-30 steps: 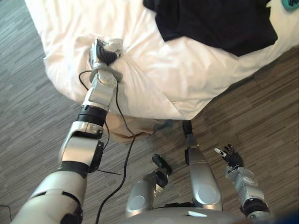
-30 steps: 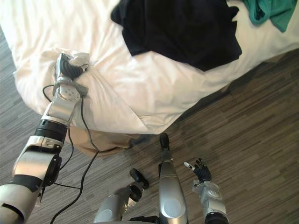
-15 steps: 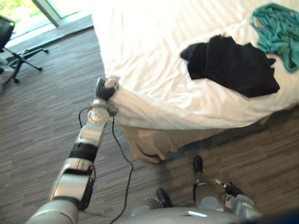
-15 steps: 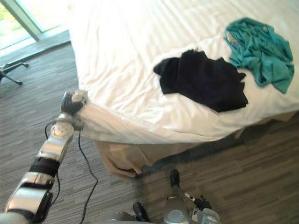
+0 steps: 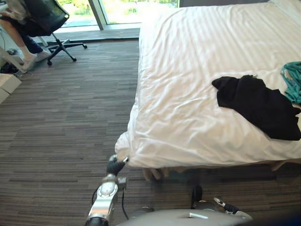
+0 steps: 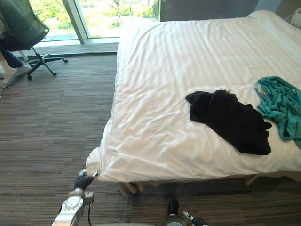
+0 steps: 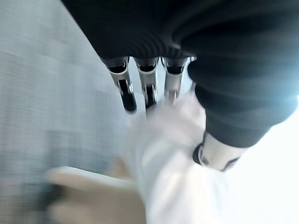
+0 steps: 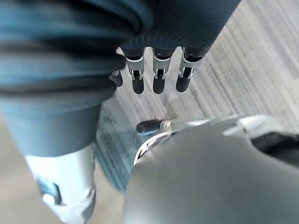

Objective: Tidy the bed and pick cloth on bed and put in laundry

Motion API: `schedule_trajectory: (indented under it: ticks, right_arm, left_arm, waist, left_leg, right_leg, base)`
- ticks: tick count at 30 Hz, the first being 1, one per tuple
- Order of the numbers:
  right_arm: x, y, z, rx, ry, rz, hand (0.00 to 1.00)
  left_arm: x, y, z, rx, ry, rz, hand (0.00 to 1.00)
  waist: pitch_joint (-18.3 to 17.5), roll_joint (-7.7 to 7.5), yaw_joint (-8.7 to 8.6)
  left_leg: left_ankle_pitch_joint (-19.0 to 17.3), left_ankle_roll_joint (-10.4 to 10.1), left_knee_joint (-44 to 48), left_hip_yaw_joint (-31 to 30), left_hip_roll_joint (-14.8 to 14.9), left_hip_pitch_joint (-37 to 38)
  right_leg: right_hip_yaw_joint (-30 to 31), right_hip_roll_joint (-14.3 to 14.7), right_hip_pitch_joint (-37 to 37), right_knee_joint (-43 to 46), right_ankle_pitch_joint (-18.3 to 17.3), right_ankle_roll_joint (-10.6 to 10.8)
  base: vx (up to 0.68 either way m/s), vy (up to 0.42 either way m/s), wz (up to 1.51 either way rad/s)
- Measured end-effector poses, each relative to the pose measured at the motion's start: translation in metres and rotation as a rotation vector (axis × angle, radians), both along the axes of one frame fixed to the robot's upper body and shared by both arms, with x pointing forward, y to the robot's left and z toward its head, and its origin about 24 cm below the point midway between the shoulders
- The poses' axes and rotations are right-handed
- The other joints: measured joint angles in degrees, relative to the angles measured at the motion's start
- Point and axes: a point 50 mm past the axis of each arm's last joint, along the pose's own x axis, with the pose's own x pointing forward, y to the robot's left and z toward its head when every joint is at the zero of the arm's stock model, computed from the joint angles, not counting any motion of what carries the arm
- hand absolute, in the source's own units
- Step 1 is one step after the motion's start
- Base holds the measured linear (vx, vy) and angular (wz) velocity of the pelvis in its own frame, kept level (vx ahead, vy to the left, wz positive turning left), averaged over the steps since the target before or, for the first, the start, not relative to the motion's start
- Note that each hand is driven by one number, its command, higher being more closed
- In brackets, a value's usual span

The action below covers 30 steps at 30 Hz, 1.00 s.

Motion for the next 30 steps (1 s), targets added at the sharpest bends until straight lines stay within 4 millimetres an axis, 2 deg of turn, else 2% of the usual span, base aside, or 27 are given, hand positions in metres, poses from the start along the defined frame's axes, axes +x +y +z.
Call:
schedule_trajectory:
  ticks: [1, 5, 10, 13, 14, 15, 16, 18, 19, 21, 22, 24, 25, 27, 28, 30]
  right_arm:
    - [-0.002, 0.0, -0.001, 0.007, 0.006, -0.007, 0.0]
    - [-0.01, 0.0, -0.003, 0.041, 0.018, -0.079, 0.0]
    - [-0.023, 0.0, -0.006, 0.035, 0.042, -0.23, 0.0]
    - [-0.027, -0.004, -0.006, -0.01, 0.054, -0.303, 0.0]
    - [-0.029, -0.012, -0.004, -0.056, 0.051, -0.373, 0.0]
    - [-0.027, -0.019, -0.002, -0.079, 0.031, -0.435, 1.0]
    - [-0.026, -0.025, -0.001, -0.105, 0.015, -0.468, 1.0]
    - [-0.011, -0.06, 0.014, -0.243, -0.089, -0.526, 1.0]
    - [-0.005, -0.072, 0.02, -0.289, -0.123, -0.521, 1.0]
    - [0.035, -0.123, 0.06, -0.524, -0.313, -0.416, 1.0]
    - [0.048, -0.135, 0.073, -0.589, -0.361, -0.373, 1.0]
    - [0.11, -0.169, 0.136, -0.782, -0.601, -0.23, 1.0]
    - [0.126, -0.173, 0.154, -0.815, -0.669, -0.192, 1.0]
    - [0.181, -0.174, 0.218, -0.898, -0.919, -0.001, 1.0]
    - [0.191, -0.171, 0.231, -0.903, -0.978, 0.05, 1.0]
    - [0.217, -0.149, 0.279, -0.869, -1.262, 0.279, 1.0]
  left_arm:
    - [-0.008, 0.002, -0.005, 0.0, 0.032, 0.025, 0.0]
    - [-0.064, 0.019, -0.029, 0.052, 0.263, 0.168, 0.0]
    - [-0.124, 0.021, -0.043, 0.006, 0.56, 0.327, 0.0]
    - [-0.134, 0.016, -0.045, -0.018, 0.624, 0.345, 0.0]
    - [-0.137, 0.015, -0.046, -0.03, 0.635, 0.338, 0.0]
    - [-0.137, 0.016, -0.046, -0.043, 0.63, 0.34, 0.0]
    - [-0.137, 0.017, -0.046, -0.052, 0.618, 0.342, 0.0]
    - [-0.125, 0.022, -0.044, -0.082, 0.54, 0.309, 0.0]
    - [-0.12, 0.023, -0.043, -0.086, 0.515, 0.295, 0.0]
    - [-0.099, 0.026, -0.04, -0.066, 0.455, 0.169, 0.0]
    - [-0.095, 0.027, -0.04, -0.063, 0.445, 0.14, 0.0]
    - [-0.079, 0.025, -0.039, -0.055, 0.421, 0.066, 0.0]
    - [-0.076, 0.024, -0.038, -0.057, 0.415, 0.055, 0.0]
    - [-0.063, 0.016, -0.039, -0.071, 0.393, 0.012, 0.0]
    - [-0.061, 0.014, -0.039, -0.076, 0.389, 0.007, 0.0]
    - [-0.058, 0.012, -0.038, -0.087, 0.376, 0.005, 0.0]
  waist:
    - [-0.28, -0.17, 0.01]
    - [-0.61, -0.72, 0.83]
    - [-0.85, -1.12, 0.7]
    - [-0.96, -1.28, 0.65]
    - [-1.01, -1.3, 0.66]
    - [-1.01, -1.3, 0.67]
    - [-1.03, -1.29, 0.67]
    - [-1.05, -1.34, 0.31]
    - [-1.02, -1.39, 0.25]
    - [-1.11, -1.5, -0.05]
    - [-1.13, -1.46, -0.12]
    - [-1.27, -1.27, -0.44]
    - [-1.29, -1.24, -0.62]
    - [-1.43, -1.12, -0.66]
    - [-1.48, -1.21, -0.72]
    - [-1.66, -1.46, -0.09]
  left_leg:
    - [-0.05, -0.01, 0.01, -0.24, 0.01, 0.0]
    - [-0.09, -0.02, -0.12, -0.57, 0.04, 0.74]
    - [-0.57, -0.18, -0.64, -0.4, 0.06, 1.94]
    - [-0.64, -0.29, -0.84, -0.13, 0.24, 2.01]
    - [-0.56, -0.18, -0.91, 0.24, 0.27, 2.37]
    - [-0.57, -0.2, -1.01, 0.62, 0.32, 2.72]
    - [-0.61, -0.25, -1.06, 0.91, 0.34, 2.87]
    - [-0.67, -0.33, -1.19, 1.36, 0.29, 3.04]
    - [-0.68, -0.33, -1.22, 1.41, 0.26, 3.04]
    - [-0.74, -0.34, -1.45, 1.76, 0.23, 3.09]
    - [-0.75, -0.36, -1.54, 1.97, 0.24, 3.15]
    - [-0.75, -0.37, -1.81, 2.73, 0.28, 2.99]
    - [-0.75, -0.36, -1.78, 2.73, 0.3, 2.82]
    - [-0.71, -0.36, -1.69, 2.7, 0.45, 2.68]
    - [-0.7, -0.36, -1.68, 2.65, 0.44, 2.65]
    - [-0.69, -0.37, -1.68, 2.07, 0.68, 2.13]
  right_leg:
    - [-0.18, 0.0, 0.08, 0.0, -0.08, -0.01]
    - [-0.63, -0.04, 0.92, 0.0, -0.21, -0.05]
    - [-0.61, -0.11, 1.96, -0.01, -0.77, 0.51]
    - [-0.17, -0.11, 2.03, 0.0, -0.76, 0.52]
    - [0.13, 0.0, 2.07, 0.0, -0.76, 0.51]
    - [0.36, 0.11, 2.13, 0.0, -0.75, 0.51]
    - [0.44, 0.19, 2.14, 0.0, -0.75, 0.51]
    - [0.66, 0.17, 2.04, 0.0, -0.74, 0.52]
    - [0.7, 0.15, 2.01, 0.0, -0.73, 0.53]
    - [0.95, 0.18, 1.75, -0.01, -0.74, 0.53]
    - [1.09, 0.24, 1.65, -0.01, -0.74, 0.54]
    - [1.4, 0.4, 0.9, -0.01, -0.77, 0.54]
    - [1.41, 0.42, 0.73, -0.01, -0.77, 0.54]
    - [1.43, 0.67, 0.32, 0.0, -0.75, 0.53]
    - [1.43, 0.76, 0.29, 0.0, -0.75, 0.53]
    - [1.26, 1.1, 0.02, 0.01, -0.89, 0.31]
  base:
    - [0.02, 0.007, 0.15]
    - [0.01, 0.005, 0.05]
    - [-0.02, -0.002, -0.02]
    - [0.0, -0.009, -0.06]
    - [0.02, 0.001, -0.11]
    - [0.02, 0.001, -0.15]
    - [0.01, -0.001, -0.17]
    - [0.0, -0.001, -0.11]
    - [0.0, 0.001, -0.03]
    - [-0.01, -0.003, -0.08]
    - [-0.01, -0.01, -0.16]
    - [-0.01, -0.014, -0.17]
    - [0.0, -0.017, -0.07]
    - [0.0, 0.0, 0.0]
    - [0.0, 0.0, 0.0]
    - [0.02, -0.017, 0.08]
